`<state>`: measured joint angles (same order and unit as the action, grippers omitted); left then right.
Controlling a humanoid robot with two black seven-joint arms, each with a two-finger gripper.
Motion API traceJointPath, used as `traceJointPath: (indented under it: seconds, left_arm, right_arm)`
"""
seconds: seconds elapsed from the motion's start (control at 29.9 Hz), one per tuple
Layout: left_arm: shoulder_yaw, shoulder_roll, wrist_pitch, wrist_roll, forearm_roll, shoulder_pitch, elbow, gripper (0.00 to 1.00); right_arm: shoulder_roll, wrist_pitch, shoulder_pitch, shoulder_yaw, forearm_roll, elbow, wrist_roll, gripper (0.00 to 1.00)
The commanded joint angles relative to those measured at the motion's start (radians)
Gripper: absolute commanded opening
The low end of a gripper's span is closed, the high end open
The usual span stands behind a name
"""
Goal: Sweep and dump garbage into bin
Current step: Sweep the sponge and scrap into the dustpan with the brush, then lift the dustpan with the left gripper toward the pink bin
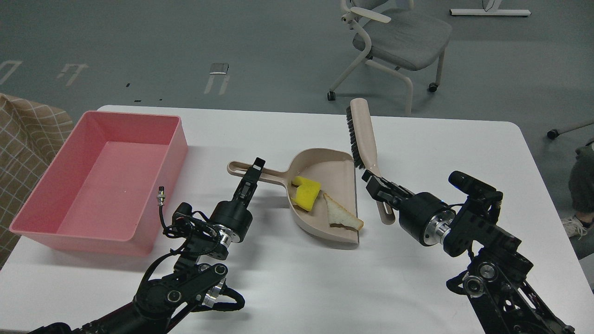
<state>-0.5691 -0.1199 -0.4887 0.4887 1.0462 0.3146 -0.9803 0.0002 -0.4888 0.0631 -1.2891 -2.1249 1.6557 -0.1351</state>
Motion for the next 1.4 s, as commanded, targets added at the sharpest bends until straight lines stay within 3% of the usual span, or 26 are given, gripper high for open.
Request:
traceJointPath:
  seconds: [0.0,0.94,1.37]
  left_arm:
    - [0.0,-0.001,0.0,0.0,-0.002,0.0,0.0,0.0]
    - [-0.009,-0.009,0.0,-0.002,-0.182,0.09,0.005,0.0]
    - [-0.02,-0.07,0.0,-0.001,-0.224,0.12,-0.012,0.0]
  right_arm:
    - [0.0,0.0,-0.002,-0.009,0.002,0.004,0.0,0.18]
    - [-0.06,0.0,-0.029,-0.182,0.126,0.029,0.015,0.19]
    - [-0.058,0.0,-0.063,-0.191,0.126,0.032,0.023,0.21]
